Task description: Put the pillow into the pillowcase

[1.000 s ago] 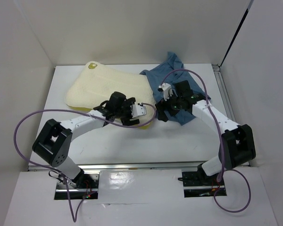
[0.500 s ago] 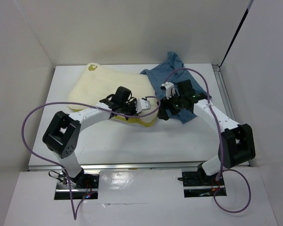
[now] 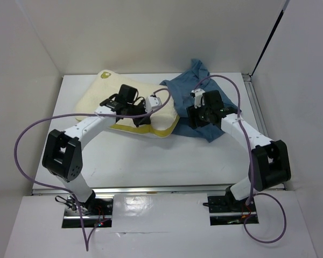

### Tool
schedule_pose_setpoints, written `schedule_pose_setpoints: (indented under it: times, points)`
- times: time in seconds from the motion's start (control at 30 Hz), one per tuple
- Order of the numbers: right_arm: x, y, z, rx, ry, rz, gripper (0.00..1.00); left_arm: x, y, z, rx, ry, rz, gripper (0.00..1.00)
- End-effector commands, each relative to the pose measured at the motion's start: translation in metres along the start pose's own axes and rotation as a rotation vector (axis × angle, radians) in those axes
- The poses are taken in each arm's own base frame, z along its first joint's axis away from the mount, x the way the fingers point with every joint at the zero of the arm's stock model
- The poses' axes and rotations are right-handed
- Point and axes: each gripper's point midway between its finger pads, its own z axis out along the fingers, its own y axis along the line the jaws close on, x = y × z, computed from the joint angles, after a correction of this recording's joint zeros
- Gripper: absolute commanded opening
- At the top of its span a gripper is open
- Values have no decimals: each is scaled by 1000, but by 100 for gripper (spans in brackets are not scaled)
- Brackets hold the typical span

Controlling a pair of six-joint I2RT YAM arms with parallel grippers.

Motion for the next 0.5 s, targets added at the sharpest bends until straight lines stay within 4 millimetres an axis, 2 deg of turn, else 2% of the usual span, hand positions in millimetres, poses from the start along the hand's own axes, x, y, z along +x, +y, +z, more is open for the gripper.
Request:
schedule_pose_setpoints:
  times: [0.0,0.07,0.1,0.13,0.2,0.27,0.37,0.4,0.47]
  points:
    - [-19,-8,12,31,-68,53,61,-48,-1,-39,9,-111,-18,0]
    - [-24,-4,22,4,-68,78,56,-59,0,-45,10,-128,-19,0]
    - [-28,1,24,-28,-76,76,50,-60,-3,-47,22,-125,-25,0]
    - [-26,5,27,-51,-68,87,39,-65,-3,-49,26,-137,-28,0]
    - [-33,13,33,-90,-73,88,34,-75,-3,-54,29,-156,-27,0]
    - [-28,25,43,-111,-52,80,33,-79,3,-58,20,-159,-40,0]
    - [-39,26,47,-85,-89,57,33,-81,5,-59,34,-163,-70,0]
    - [-34,28,53,-79,-80,51,34,-89,6,-63,33,-181,-58,0]
    - [-33,19,58,-21,-86,95,35,-91,10,-65,36,-187,-73,0]
